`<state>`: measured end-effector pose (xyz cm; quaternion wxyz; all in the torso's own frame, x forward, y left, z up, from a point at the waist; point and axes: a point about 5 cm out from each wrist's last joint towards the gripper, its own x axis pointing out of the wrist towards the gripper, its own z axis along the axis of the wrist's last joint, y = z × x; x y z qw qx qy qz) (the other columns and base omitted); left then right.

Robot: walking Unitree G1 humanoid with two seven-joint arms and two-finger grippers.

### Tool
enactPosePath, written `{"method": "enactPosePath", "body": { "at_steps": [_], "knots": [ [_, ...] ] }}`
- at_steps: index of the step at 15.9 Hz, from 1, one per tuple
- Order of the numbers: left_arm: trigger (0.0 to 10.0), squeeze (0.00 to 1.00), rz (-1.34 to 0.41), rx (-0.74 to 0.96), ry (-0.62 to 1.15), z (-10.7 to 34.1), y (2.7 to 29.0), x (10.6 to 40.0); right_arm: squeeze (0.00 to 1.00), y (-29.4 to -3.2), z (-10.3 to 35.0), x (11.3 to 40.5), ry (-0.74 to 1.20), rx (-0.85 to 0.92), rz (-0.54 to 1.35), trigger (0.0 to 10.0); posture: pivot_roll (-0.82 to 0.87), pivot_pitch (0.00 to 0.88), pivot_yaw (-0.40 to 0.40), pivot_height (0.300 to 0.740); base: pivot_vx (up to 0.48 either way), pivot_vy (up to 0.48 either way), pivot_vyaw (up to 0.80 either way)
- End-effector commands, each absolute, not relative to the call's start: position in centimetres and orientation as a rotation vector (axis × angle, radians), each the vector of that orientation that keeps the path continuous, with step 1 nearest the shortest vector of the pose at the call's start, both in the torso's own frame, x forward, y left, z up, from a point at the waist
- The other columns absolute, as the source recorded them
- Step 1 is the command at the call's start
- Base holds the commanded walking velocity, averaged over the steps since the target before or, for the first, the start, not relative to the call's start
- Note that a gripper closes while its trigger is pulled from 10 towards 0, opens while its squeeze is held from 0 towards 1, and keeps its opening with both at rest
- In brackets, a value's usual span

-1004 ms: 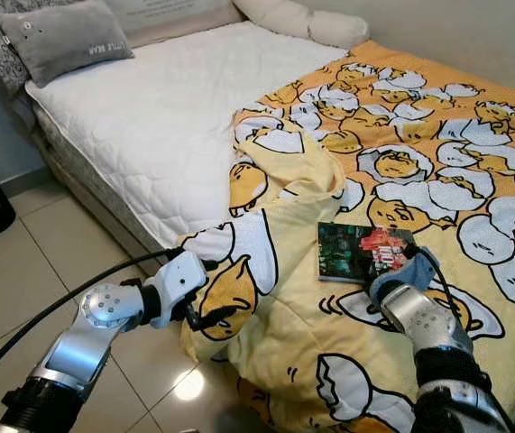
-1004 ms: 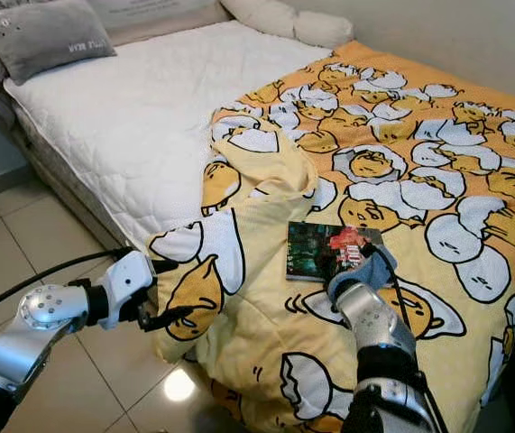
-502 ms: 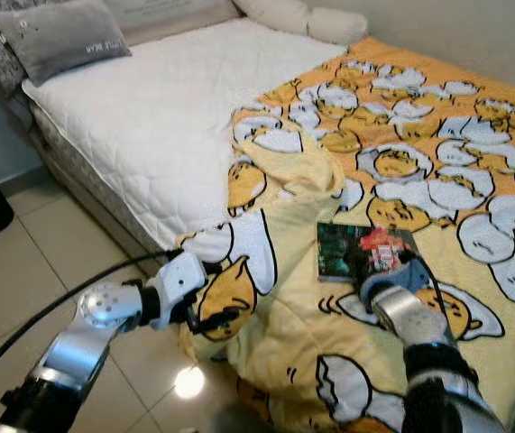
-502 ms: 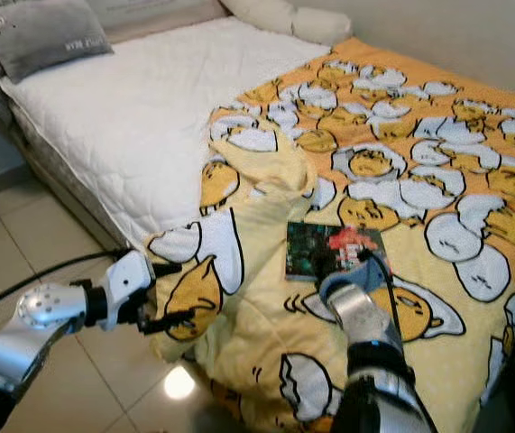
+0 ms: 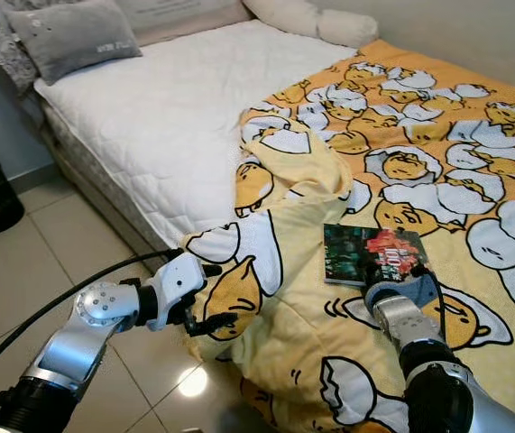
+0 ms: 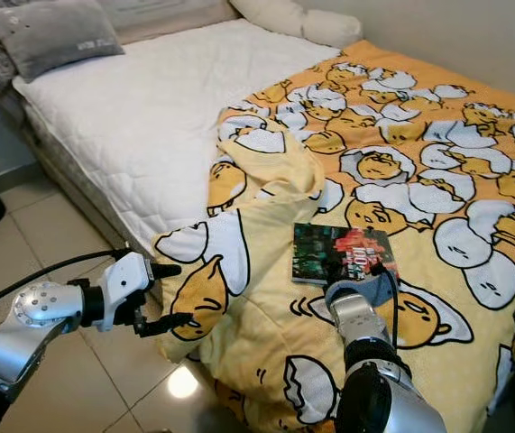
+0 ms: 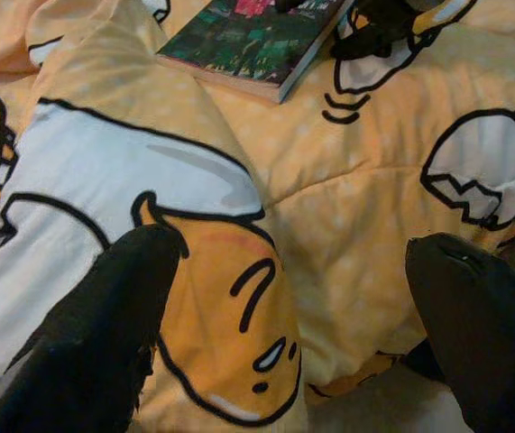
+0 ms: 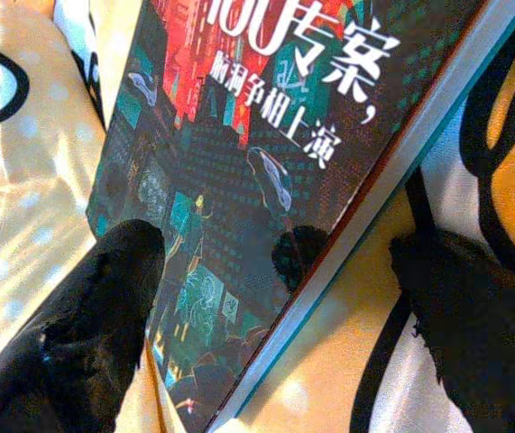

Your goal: Clean up the room

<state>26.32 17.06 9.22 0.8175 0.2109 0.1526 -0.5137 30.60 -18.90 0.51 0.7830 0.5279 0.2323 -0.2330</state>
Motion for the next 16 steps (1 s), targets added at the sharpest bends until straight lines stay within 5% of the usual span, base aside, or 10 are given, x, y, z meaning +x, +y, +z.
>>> {"method": "enactPosePath", "body": {
  "at_steps": [1, 6, 7, 8, 9, 10, 13, 14, 16],
  "knots": [
    [10.0, 0.96, -1.111, 0.466, 0.337, 9.4, 17.2, 26.0, 0.00, -18.6, -0.3, 30.0, 0.515, 1.184, -0.534, 10.0, 0.04, 0.000, 0.028, 0.740, 0.000, 0.000, 0.00],
    [10.0, 0.96, -1.128, 0.487, 0.353, 9.9, 17.6, 26.1, 0.00, -18.3, 4.2, 33.9, 0.242, 1.374, -0.402, 10.0, 0.06, 0.000, 0.045, 0.740, 0.000, 0.000, 0.00],
    [10.0, 0.96, -1.134, 0.491, 0.355, 10.0, 17.6, 26.1, 0.00, -18.5, 4.5, 34.1, 0.219, 1.381, -0.409, 6.8, 0.06, 0.000, 0.045, 0.740, 0.000, 0.000, 0.00],
    [10.0, 0.96, -1.139, 0.493, 0.356, 10.2, 17.6, 26.1, 0.00, -18.6, 4.5, 34.1, 0.215, 1.384, -0.415, 6.8, 0.08, 0.000, 0.048, 0.740, 0.000, 0.000, 0.00],
    [10.0, 0.96, -1.145, 0.497, 0.359, 10.3, 17.7, 26.0, 0.00, -18.6, 4.5, 34.1, 0.217, 1.378, -0.419, 4.9, 0.09, 0.000, 0.047, 0.740, 0.000, 0.000, 0.00],
    [10.0, 0.96, -1.150, 0.504, 0.365, 10.4, 17.9, 25.9, 0.00, -18.6, 4.2, 33.9, 0.231, 1.369, -0.434, 4.2, 0.10, 0.000, 0.049, 0.740, 0.000, 0.000, 0.00],
    [10.0, 0.96, -1.144, 0.516, 0.362, 11.1, 18.4, 25.7, 0.00, -18.4, 3.6, 33.5, 0.248, 1.372, -0.482, 3.1, 0.14, 0.000, 0.061, 0.740, 0.000, 0.000, 0.00],
    [10.0, 0.96, -1.137, 0.518, 0.352, 11.4, 18.5, 25.7, 0.00, -18.4, 3.5, 33.4, 0.251, 1.373, -0.498, 0.4, 0.15, 0.000, 0.069, 0.740, 0.000, 0.000, 0.00],
    [10.0, 0.96, -1.126, 0.511, 0.334, 11.9, 18.5, 25.5, 0.00, -18.4, 3.1, 33.2, 0.256, 1.377, -0.537, 0.0, 0.17, 0.000, 0.083, 0.740, 0.000, 0.000, 0.00]
  ]
}}
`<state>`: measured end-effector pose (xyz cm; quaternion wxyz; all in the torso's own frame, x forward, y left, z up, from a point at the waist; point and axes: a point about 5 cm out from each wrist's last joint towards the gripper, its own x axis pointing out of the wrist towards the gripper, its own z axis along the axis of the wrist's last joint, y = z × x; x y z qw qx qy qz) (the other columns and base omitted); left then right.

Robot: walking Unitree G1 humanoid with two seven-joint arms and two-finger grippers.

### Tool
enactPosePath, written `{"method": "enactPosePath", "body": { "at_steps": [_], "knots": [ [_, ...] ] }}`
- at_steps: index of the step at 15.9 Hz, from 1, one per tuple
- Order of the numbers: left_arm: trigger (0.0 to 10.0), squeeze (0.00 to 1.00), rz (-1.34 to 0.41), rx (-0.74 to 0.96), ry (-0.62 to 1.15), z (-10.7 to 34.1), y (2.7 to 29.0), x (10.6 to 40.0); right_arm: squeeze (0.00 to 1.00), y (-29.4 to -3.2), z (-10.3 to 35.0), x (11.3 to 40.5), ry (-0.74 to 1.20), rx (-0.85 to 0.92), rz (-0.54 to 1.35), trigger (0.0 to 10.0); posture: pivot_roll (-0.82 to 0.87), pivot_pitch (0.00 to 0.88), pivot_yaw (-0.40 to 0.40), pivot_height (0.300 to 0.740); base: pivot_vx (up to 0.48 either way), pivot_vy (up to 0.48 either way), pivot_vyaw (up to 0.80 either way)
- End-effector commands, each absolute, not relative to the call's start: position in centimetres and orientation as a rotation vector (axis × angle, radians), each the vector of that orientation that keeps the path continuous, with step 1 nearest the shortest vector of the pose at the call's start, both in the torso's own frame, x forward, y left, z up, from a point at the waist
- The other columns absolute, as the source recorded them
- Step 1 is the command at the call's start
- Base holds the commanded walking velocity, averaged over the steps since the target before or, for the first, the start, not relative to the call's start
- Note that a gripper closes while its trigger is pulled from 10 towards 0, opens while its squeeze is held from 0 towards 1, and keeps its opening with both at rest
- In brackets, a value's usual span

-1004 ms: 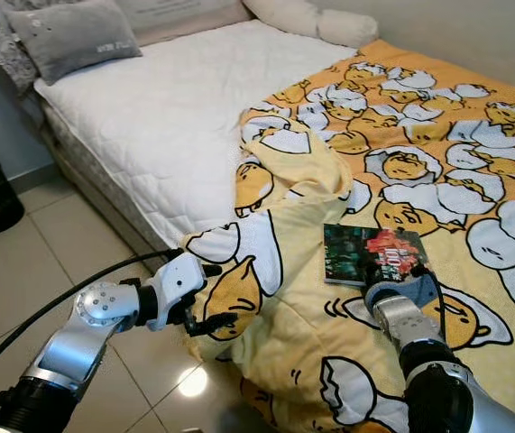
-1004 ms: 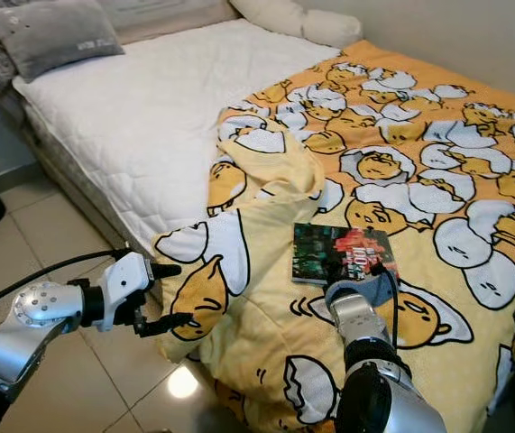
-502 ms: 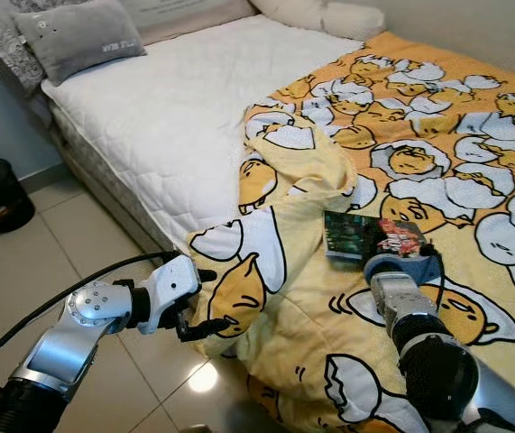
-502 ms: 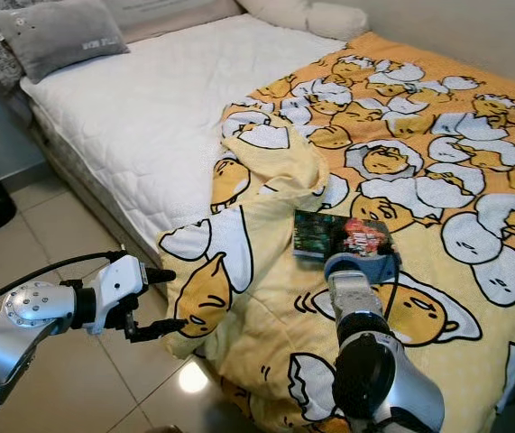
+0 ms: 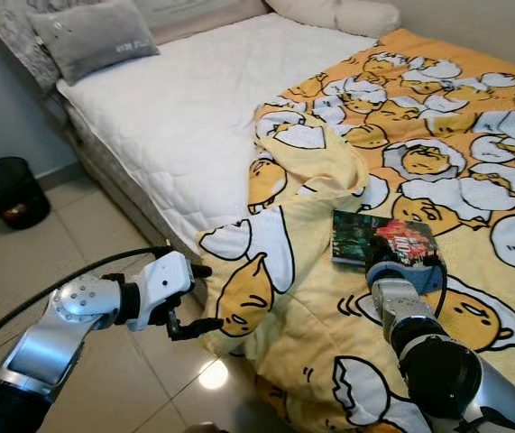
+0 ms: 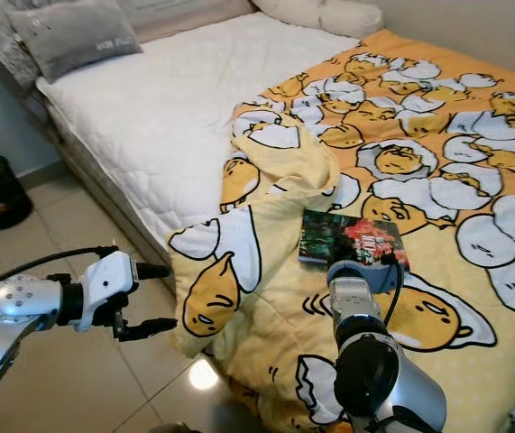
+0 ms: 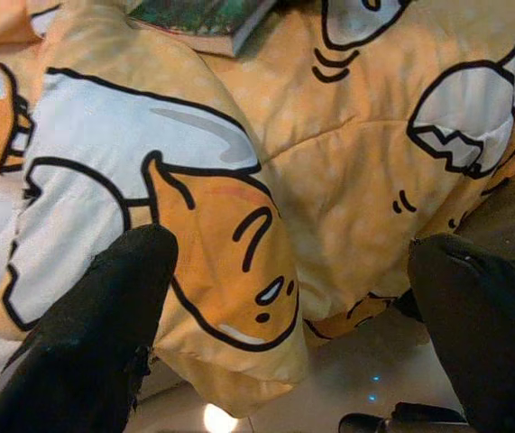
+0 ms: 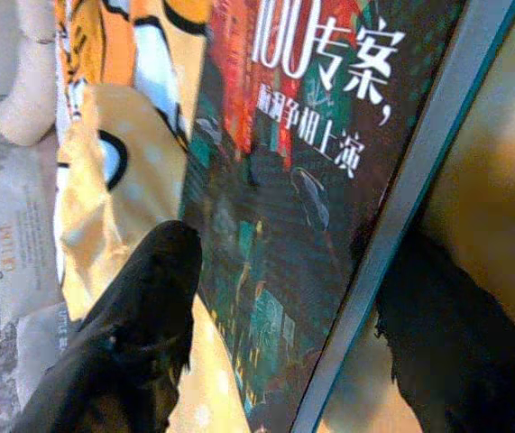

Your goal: Clean up the room

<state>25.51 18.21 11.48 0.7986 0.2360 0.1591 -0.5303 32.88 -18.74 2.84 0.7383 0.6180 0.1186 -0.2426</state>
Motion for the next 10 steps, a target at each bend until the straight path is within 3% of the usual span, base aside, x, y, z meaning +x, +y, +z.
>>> {"method": "enactPosePath", "body": {
  "at_steps": [1, 10],
  "knots": [
    [10.0, 0.96, -1.130, 0.506, 0.329, 12.03, 18.26, 25.42, 0.00, -18.53, 3.18, 33.20, 0.249, 1.381, -0.547, 0.0, 0.17, 0.000, 0.087, 0.740, 0.000, 0.000, 0.00],
    [10.0, 0.96, -1.122, 0.471, 0.326, 12.22, 17.43, 25.10, 0.00, -19.48, 4.14, 33.78, 0.188, 1.398, -0.556, 0.0, 0.19, 0.000, 0.071, 0.740, 0.000, 0.000, 0.00]
  ]
}}
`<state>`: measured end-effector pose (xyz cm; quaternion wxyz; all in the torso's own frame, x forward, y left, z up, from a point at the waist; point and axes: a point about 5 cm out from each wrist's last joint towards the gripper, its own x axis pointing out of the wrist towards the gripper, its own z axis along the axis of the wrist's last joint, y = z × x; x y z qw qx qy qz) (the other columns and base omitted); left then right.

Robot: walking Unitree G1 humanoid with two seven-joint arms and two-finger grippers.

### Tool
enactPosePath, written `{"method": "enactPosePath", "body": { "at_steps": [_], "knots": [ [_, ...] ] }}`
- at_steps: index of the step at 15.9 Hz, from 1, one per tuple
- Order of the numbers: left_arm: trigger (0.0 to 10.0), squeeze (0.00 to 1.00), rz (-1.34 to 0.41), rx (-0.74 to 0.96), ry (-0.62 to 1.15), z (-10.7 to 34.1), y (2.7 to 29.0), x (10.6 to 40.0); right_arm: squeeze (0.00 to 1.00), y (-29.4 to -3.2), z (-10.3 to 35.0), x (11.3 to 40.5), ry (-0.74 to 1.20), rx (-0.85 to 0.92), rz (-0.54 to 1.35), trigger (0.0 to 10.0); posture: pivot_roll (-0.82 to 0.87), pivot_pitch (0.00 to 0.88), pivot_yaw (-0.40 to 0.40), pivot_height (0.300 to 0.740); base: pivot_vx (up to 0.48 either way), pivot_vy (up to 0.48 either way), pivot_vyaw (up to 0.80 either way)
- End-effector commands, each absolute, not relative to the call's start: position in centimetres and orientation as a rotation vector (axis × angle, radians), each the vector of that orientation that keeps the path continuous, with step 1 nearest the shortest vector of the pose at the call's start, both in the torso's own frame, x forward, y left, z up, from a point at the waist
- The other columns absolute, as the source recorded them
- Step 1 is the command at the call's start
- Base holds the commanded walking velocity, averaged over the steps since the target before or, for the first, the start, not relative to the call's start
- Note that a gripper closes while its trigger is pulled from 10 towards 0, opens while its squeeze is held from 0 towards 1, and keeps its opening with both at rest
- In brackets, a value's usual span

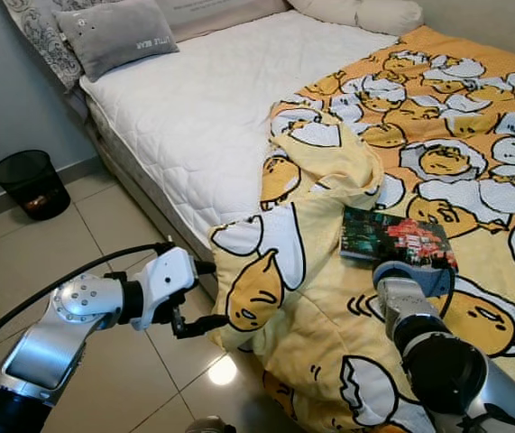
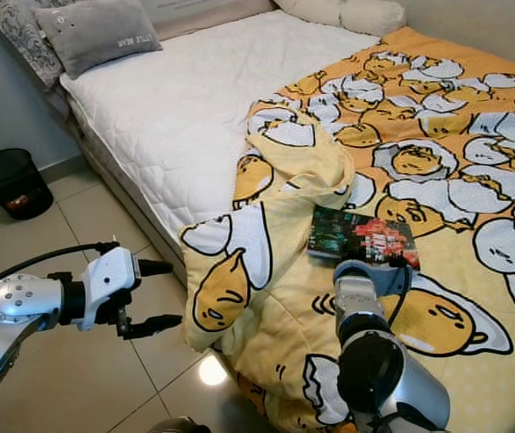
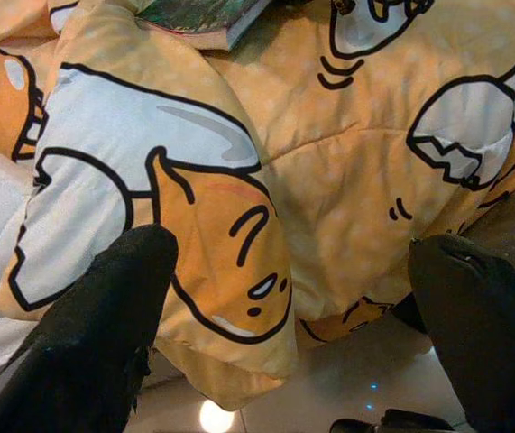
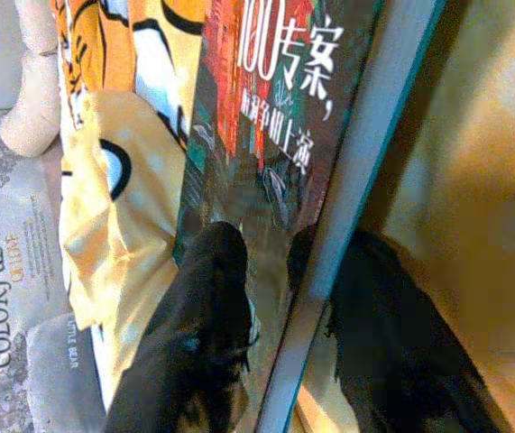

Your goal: Clean up the room

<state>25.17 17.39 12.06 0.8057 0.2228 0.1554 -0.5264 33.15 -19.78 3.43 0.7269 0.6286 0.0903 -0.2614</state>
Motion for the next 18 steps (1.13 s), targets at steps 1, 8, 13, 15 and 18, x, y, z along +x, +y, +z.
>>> {"method": "enactPosePath", "body": {
  "at_steps": [1, 8, 13, 15, 18],
  "knots": [
    [10.0, 0.96, -1.119, 0.468, 0.325, 12.2, 17.4, 25.1, 0.00, -19.5, 4.3, 33.9, 0.184, 1.397, -0.554, 0.0, 0.18, 0.000, 0.069, 0.740, 0.000, 0.000, 0.00],
    [10.0, 0.96, -1.076, 0.397, 0.280, 11.5, 16.1, 26.1, 0.00, -21.0, 4.4, 33.7, 0.165, 1.336, -0.550, 0.0, 0.10, 0.000, 0.054, 0.740, 0.000, 0.000, 0.00],
    [10.0, 0.96, -0.957, 0.283, 0.180, 11.9, 15.0, 27.3, 0.00, -23.0, 4.0, 32.5, 0.122, 1.199, -0.452, 0.0, 0.01, 0.000, 0.051, 0.740, 0.000, 0.000, 0.00],
    [10.0, 0.96, -0.911, 0.260, 0.160, 11.9, 14.6, 27.5, 0.00, -24.3, 4.5, 32.2, 0.044, 1.161, -0.462, 0.0, -0.02, 0.000, 0.049, 0.740, 0.000, 0.000, 0.00],
    [10.0, 0.96, -0.797, 0.229, 0.113, 11.8, 13.9, 27.5, 0.00, -24.6, 7.4, 31.7, -0.099, 0.832, -0.336, 0.0, -0.04, 0.000, 0.035, 0.740, 0.000, 0.000, 0.00]
  ]
}}
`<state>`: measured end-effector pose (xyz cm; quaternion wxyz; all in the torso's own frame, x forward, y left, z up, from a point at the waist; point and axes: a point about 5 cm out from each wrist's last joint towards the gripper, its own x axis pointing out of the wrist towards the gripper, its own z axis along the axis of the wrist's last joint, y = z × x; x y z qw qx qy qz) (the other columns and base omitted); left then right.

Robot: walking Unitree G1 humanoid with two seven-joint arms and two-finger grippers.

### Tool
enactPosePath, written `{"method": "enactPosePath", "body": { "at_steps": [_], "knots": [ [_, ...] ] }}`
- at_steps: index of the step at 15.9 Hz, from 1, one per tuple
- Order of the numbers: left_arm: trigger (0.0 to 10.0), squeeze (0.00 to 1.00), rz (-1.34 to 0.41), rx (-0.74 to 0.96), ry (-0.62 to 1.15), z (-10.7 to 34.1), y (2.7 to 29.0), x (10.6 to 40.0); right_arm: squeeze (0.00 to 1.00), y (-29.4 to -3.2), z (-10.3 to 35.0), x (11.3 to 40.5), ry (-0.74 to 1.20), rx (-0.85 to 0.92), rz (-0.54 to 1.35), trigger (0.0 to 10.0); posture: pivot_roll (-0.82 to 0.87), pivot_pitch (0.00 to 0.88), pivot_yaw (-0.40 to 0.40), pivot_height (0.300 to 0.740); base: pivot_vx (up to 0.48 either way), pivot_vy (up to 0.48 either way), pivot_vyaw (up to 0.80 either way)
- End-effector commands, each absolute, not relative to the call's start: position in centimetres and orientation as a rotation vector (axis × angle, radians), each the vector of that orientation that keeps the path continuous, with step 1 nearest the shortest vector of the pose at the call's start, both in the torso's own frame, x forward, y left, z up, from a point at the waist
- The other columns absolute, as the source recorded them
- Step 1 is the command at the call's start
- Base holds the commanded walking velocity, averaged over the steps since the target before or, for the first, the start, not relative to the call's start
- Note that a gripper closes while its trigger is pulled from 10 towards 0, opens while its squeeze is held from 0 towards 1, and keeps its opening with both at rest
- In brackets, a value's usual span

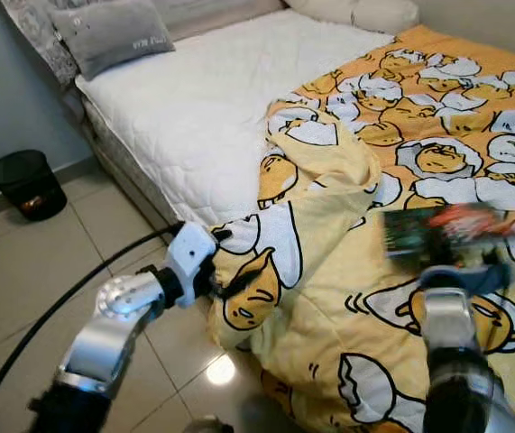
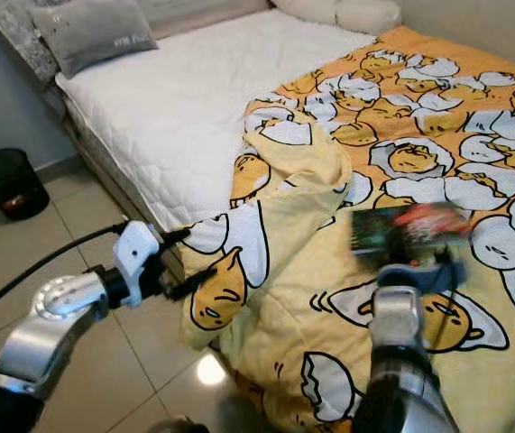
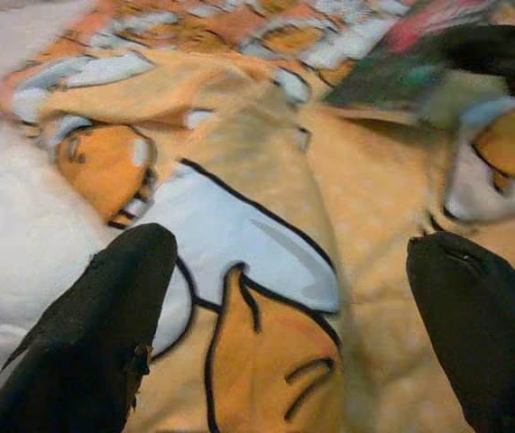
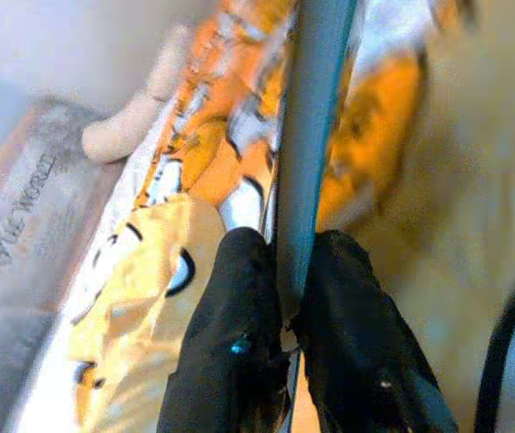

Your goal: Clean up the room

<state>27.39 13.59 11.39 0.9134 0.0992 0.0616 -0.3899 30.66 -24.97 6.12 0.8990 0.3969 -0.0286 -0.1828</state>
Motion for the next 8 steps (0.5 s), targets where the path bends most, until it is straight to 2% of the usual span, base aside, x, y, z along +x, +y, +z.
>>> {"method": "enactPosePath", "body": {
  "at_steps": [1, 3, 5, 6, 8],
  "knots": [
    [10.0, 0.96, -0.760, 0.214, 0.091, 12.0, 13.8, 27.5, 0.00, -23.7, 8.3, 31.6, -0.122, 0.682, -0.269, 0.0, -0.06, 0.000, 0.029, 0.740, 0.000, 0.000, 0.00],
    [10.0, 0.95, -0.653, 0.208, 0.070, 12.1, 13.7, 27.8, 0.00, -21.9, 10.2, 31.2, -0.184, 0.486, -0.212, 0.0, -0.03, 0.000, 0.007, 0.740, 0.000, 0.000, 0.00],
    [10.0, 0.95, -0.612, 0.226, 0.059, 12.3, 13.9, 27.8, 0.00, -21.0, 10.4, 31.1, -0.153, 0.381, -0.217, 3.4, -0.03, 0.000, -0.002, 0.740, 0.000, 0.000, 0.00],
    [10.0, 0.94, -0.544, 0.237, 0.054, 12.3, 14.4, 28.0, 0.00, -19.6, 10.6, 30.9, -0.153, 0.327, -0.189, 10.0, -0.02, 0.000, -0.005, 0.740, 0.000, 0.000, 0.00],
    [10.0, 0.94, -0.427, 0.294, 0.069, 12.1, 15.6, 28.4, 0.00, -17.6, 10.5, 30.3, -0.136, 0.242, -0.157, 10.0, -0.01, 0.000, -0.011, 0.740, 0.000, 0.000, 0.00]
  ]
}}
